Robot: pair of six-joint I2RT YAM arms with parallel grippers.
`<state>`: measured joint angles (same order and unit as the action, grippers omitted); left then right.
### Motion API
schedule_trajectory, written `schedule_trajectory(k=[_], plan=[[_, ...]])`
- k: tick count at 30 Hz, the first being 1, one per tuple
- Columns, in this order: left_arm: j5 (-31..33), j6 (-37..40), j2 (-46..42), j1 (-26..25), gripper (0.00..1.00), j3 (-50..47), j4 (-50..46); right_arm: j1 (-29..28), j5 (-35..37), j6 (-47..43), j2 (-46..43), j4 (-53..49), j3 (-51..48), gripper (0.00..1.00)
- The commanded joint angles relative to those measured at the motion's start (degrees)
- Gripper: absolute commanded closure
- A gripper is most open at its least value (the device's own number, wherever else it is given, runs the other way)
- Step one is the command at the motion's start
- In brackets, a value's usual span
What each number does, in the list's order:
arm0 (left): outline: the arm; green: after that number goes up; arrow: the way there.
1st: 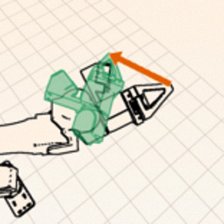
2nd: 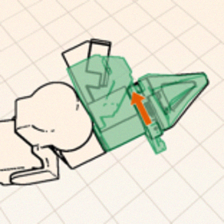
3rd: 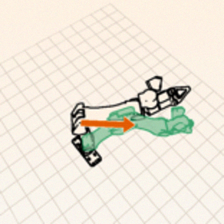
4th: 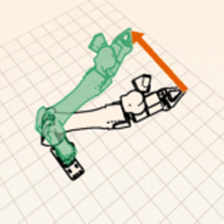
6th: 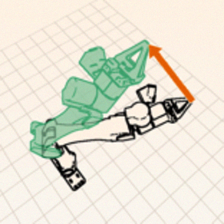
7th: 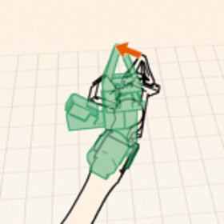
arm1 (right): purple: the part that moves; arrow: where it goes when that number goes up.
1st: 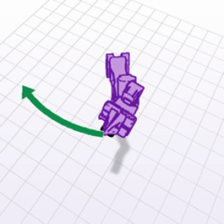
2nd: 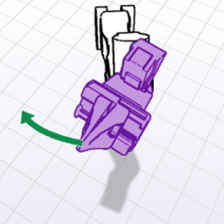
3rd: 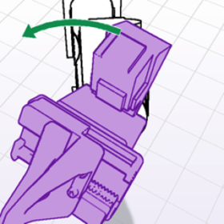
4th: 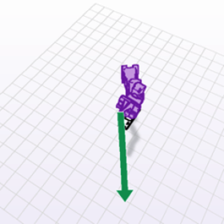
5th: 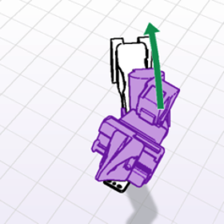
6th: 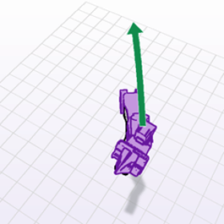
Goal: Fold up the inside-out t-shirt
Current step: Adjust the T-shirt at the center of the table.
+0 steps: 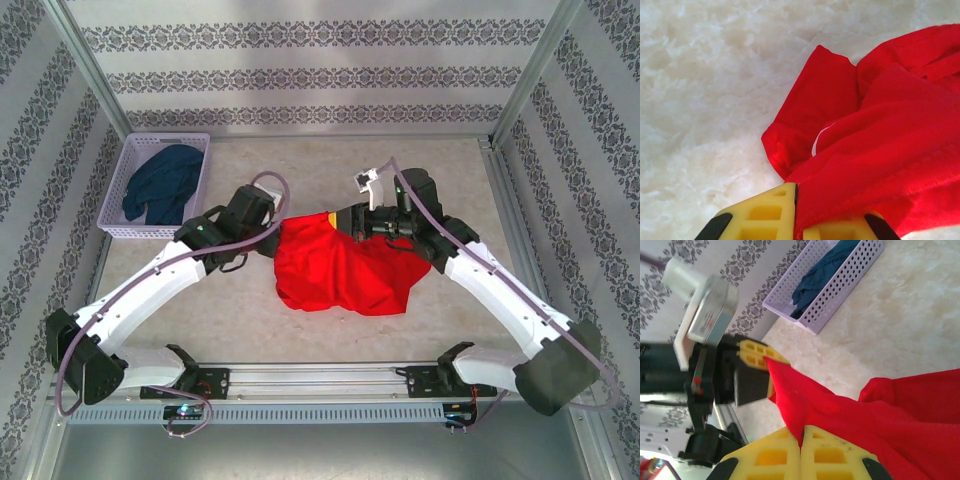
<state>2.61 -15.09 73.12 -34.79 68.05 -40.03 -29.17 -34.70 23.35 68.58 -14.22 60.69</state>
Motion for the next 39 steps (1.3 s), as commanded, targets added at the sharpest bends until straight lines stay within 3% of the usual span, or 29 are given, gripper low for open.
schedule_trajectory(k=[1,7,9,11,14,18,21,23,24,25,27,30,35,39], plan=[[-4.37,-2.3,-1.65,4.51,0.92,-0.82,-9.72,0.32,5.34,-8.24,-3.58,-5.59,2.25,1.0],[-9.49,-1.58,-0.79,6.03,0.9,-0.98,-11.04,0.57,5.45,-13.01,-5.14,-9.23,2.37,1.0],[-11.98,-1.01,-0.6,6.33,0.93,-0.78,-11.26,0.45,11.21,-13.94,-5.03,-12.33,3.07,1.0],[-18.7,-0.77,-1.43,7.41,0.99,-1.55,-9.38,0.13,19.53,-13.57,-4.64,-15.12,3.88,1.0],[-25.8,-0.95,-3.9,9.57,1.0,-2.7,-7.44,0.08,28.22,-12.94,-4.63,-18.0,4.35,1.0],[-16.15,-0.02,-4.56,10.55,1.0,-2.75,-11.69,0.47,31.24,-13.53,-5.12,-20.25,5.2,1.0],[-11.72,0.74,-2.22,10.49,1.0,-2.49,-14.29,0.38,27.32,-15.11,-4.69,-19.84,5.56,1.0],[-16.89,1.23,-1.08,10.53,1.0,-2.66,-13.27,-0.04,25.79,-15.26,-3.82,-19.48,5.35,1.0],[-23.29,1.26,-1.15,10.53,1.0,-3.19,-11.06,-0.67,26.74,-15.2,-3.07,-20.12,5.53,1.0],[-30.49,0.4,-1.78,10.55,1.0,-4.24,-7.5,-1.35,29.96,-14.95,-1.89,-21.54,5.83,1.0],[-39.0,-2.53,-3.66,10.54,1.0,-6.41,-0.11,-2.6,38.49,-14.47,0.12,-24.68,6.2,1.0],[-41.92,-4.2,-4.57,10.57,1.0,-6.78,3.81,-3.09,43.37,-13.03,1.04,-25.47,4.27,1.0],[-36.04,-2.18,-1.09,10.59,1.0,-5.04,-0.87,-2.91,35.26,-12.46,1.21,-20.65,1.13,0.96],[-32.41,-1.83,1.23,10.25,1.0,-4.84,-2.31,-1.64,25.95,-12.61,-0.11,-16.62,-0.86,1.0]])
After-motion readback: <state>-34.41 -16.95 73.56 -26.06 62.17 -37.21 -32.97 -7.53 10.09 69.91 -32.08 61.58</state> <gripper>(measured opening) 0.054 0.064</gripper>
